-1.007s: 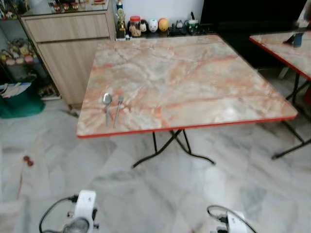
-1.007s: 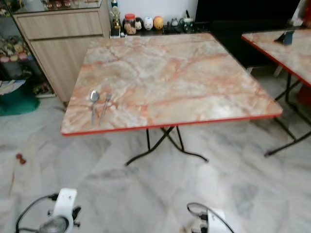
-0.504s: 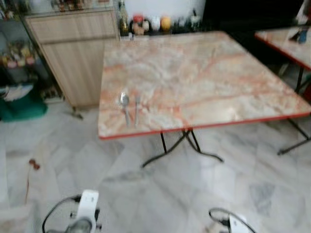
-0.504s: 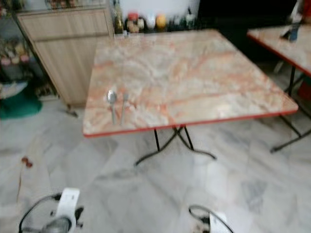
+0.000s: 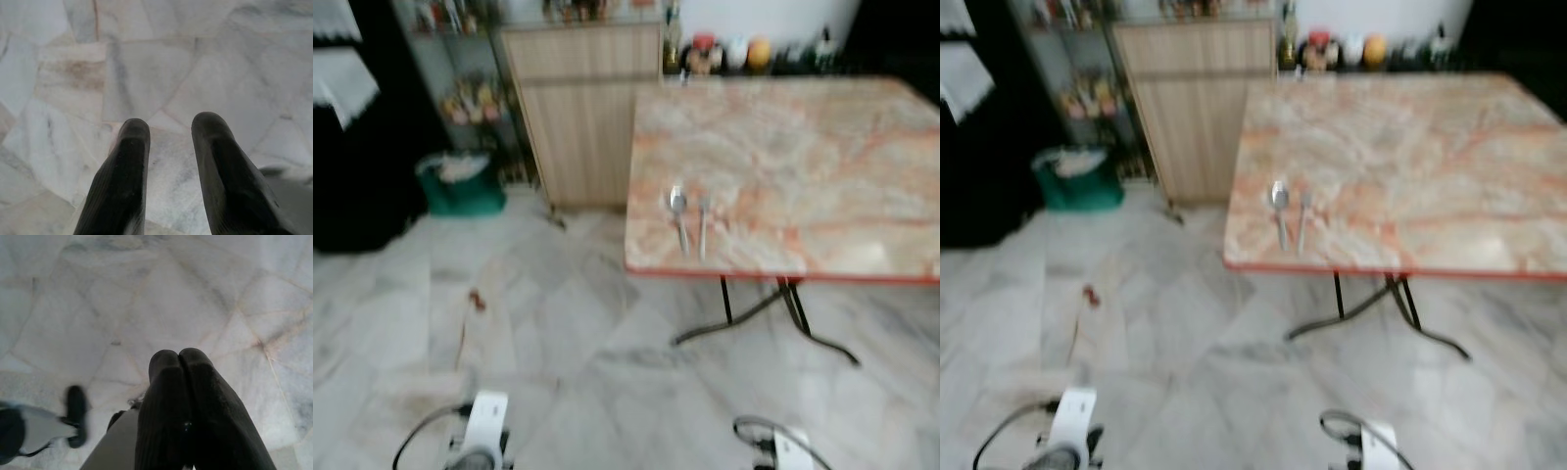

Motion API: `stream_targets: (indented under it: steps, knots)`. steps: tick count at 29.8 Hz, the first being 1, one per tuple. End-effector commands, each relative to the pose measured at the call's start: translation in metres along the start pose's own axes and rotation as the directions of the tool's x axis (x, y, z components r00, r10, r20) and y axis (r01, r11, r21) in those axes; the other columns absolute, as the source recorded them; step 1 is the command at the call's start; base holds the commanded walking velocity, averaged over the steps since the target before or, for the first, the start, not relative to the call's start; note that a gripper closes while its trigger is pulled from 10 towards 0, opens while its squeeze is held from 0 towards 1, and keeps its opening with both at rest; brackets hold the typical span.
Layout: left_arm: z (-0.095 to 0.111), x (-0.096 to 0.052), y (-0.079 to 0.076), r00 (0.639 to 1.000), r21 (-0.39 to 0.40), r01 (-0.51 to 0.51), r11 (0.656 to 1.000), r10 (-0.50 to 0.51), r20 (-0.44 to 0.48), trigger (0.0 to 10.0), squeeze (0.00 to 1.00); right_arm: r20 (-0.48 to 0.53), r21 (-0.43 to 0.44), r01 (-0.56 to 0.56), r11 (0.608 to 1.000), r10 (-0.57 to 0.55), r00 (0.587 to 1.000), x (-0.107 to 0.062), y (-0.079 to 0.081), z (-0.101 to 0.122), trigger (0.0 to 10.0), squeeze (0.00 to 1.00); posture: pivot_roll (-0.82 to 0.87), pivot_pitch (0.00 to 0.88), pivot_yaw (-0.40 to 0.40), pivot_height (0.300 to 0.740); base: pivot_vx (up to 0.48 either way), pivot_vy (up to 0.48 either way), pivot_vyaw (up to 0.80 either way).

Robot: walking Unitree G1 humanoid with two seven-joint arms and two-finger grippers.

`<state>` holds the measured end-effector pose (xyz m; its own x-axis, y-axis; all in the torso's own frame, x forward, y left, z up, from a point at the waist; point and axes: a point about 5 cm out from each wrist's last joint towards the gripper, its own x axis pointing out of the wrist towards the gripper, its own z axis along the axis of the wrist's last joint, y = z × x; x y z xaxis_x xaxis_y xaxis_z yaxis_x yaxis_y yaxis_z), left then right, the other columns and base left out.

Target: Setting the table

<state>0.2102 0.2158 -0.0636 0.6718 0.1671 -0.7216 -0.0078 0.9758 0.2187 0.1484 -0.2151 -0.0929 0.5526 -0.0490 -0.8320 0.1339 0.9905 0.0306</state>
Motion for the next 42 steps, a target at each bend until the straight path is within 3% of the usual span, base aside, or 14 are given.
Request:
stream_targets:
  steps: [1, 19, 28, 42]
  knots:
    - [-0.002, 0.0, 0.005, 1.0, 0.001, -0.016, 1.0, 0.016, -0.014, 10.0, 0.0, -0.003, 0.01, -0.016, 1.0, 0.016, 1.0, 0.001, 0.006, -0.001, 10.0, 0.0, 0.07, 0.0, -0.009, 0.74, 0.0, 0.0, 0.0]
    - [0.004, 0.0, -0.003, 0.998, -0.038, 0.049, 0.998, -0.047, 0.032, 10.0, 0.0, 0.002, 0.028, -0.002, 1.0, 0.002, 1.0, 0.001, 0.005, -0.001, 10.0, 0.0, 0.07, 0.0, -0.008, 0.74, 0.0, 0.0, 0.0]
    - [0.003, 0.001, -0.004, 0.999, -0.034, 0.042, 0.999, -0.041, 0.011, 10.0, 0.0, 0.003, 0.028, -0.003, 1.0, 0.003, 1.0, 0.001, 0.005, 0.0, 10.0, 0.0, 0.07, 0.0, -0.011, 0.74, 0.0, 0.0, 0.0]
    - [-0.001, 0.0, -0.005, 0.999, -0.041, 0.034, 0.999, -0.034, -0.003, 10.0, 0.0, 0.003, 0.022, -0.002, 1.0, 0.002, 1.0, 0.001, 0.004, 0.0, 10.0, 0.0, 0.06, 0.0, -0.016, 0.74, 0.359, 0.0, 0.0]
